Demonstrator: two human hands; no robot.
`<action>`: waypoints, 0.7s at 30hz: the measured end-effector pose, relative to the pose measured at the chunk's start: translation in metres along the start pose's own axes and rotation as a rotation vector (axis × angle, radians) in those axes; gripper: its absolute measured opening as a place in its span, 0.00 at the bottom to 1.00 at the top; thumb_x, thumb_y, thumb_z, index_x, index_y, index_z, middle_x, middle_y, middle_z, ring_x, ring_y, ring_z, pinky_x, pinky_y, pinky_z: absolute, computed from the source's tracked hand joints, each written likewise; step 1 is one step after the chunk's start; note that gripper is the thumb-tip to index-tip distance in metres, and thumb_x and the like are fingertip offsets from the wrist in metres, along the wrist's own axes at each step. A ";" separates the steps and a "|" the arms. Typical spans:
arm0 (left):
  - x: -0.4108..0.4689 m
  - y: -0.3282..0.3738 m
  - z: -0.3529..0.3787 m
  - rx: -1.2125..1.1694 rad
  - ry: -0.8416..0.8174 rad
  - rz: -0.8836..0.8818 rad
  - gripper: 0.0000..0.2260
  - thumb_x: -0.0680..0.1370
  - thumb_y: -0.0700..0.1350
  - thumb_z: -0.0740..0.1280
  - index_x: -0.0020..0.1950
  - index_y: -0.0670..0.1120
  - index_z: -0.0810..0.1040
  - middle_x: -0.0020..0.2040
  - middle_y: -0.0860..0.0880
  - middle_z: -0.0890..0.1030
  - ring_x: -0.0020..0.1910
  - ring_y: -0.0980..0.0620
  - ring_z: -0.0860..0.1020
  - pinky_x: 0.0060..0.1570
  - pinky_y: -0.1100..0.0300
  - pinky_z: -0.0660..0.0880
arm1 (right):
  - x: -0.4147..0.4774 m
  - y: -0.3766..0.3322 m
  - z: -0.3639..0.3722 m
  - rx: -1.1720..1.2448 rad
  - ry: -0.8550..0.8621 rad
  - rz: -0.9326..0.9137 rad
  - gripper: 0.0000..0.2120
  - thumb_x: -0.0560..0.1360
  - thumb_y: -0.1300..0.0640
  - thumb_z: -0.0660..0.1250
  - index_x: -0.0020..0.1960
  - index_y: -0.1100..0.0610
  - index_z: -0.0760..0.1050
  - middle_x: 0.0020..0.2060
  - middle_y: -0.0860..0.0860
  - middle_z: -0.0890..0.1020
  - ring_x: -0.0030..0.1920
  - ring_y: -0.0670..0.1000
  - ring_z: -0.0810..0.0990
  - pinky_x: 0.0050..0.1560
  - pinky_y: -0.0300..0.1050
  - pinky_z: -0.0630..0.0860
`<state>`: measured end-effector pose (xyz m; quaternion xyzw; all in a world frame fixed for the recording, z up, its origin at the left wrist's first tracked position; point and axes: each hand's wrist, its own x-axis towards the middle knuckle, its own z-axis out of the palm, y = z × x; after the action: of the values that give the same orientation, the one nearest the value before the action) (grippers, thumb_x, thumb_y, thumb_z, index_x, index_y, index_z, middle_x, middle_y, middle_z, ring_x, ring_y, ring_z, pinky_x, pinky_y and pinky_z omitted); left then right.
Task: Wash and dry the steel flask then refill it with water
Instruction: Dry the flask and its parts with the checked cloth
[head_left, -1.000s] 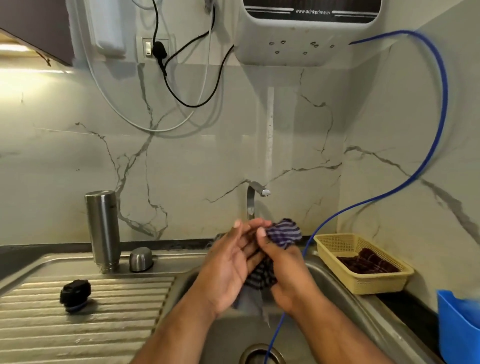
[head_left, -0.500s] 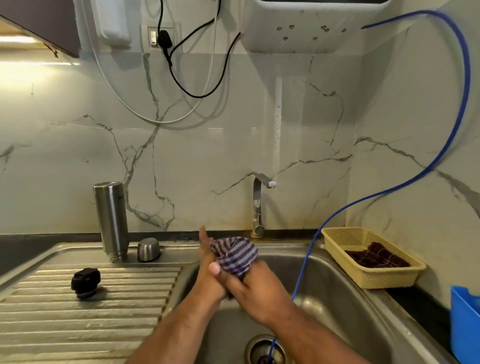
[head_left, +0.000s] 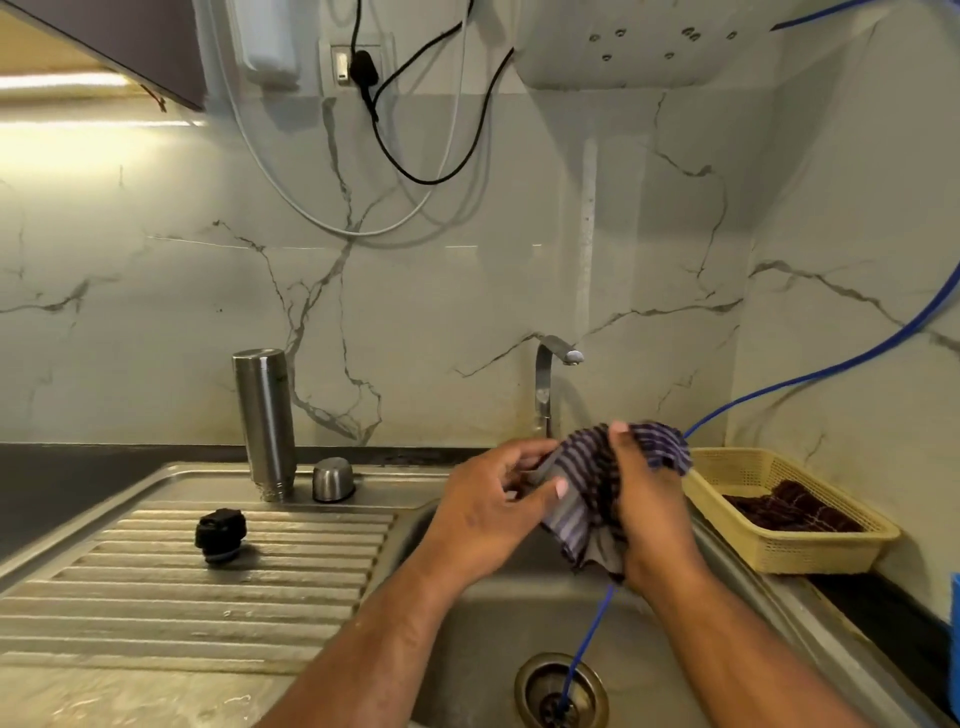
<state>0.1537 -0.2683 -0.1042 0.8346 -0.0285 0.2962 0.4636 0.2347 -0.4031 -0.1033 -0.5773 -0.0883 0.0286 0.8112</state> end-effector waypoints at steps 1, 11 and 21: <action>0.004 -0.003 -0.005 0.019 0.072 -0.025 0.14 0.78 0.49 0.73 0.64 0.55 0.81 0.55 0.61 0.84 0.55 0.68 0.80 0.54 0.71 0.76 | 0.002 0.000 -0.001 0.090 -0.015 0.075 0.24 0.79 0.39 0.67 0.64 0.56 0.78 0.53 0.54 0.87 0.52 0.56 0.87 0.59 0.55 0.81; 0.082 -0.114 -0.162 0.452 0.774 -0.608 0.41 0.76 0.48 0.75 0.80 0.42 0.54 0.76 0.37 0.63 0.74 0.37 0.64 0.70 0.43 0.66 | -0.003 0.026 0.023 0.258 -0.216 0.367 0.24 0.71 0.48 0.74 0.64 0.58 0.80 0.53 0.57 0.87 0.55 0.58 0.86 0.63 0.58 0.79; 0.103 -0.201 -0.212 0.329 0.843 -0.762 0.35 0.72 0.43 0.78 0.72 0.42 0.61 0.67 0.35 0.73 0.65 0.31 0.74 0.66 0.35 0.71 | 0.011 0.053 0.024 -0.055 -0.270 0.412 0.30 0.72 0.40 0.74 0.69 0.55 0.76 0.52 0.51 0.87 0.54 0.54 0.86 0.63 0.57 0.79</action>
<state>0.2041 0.0373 -0.1186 0.6570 0.5064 0.4154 0.3733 0.2443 -0.3614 -0.1442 -0.5958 -0.0772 0.2678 0.7533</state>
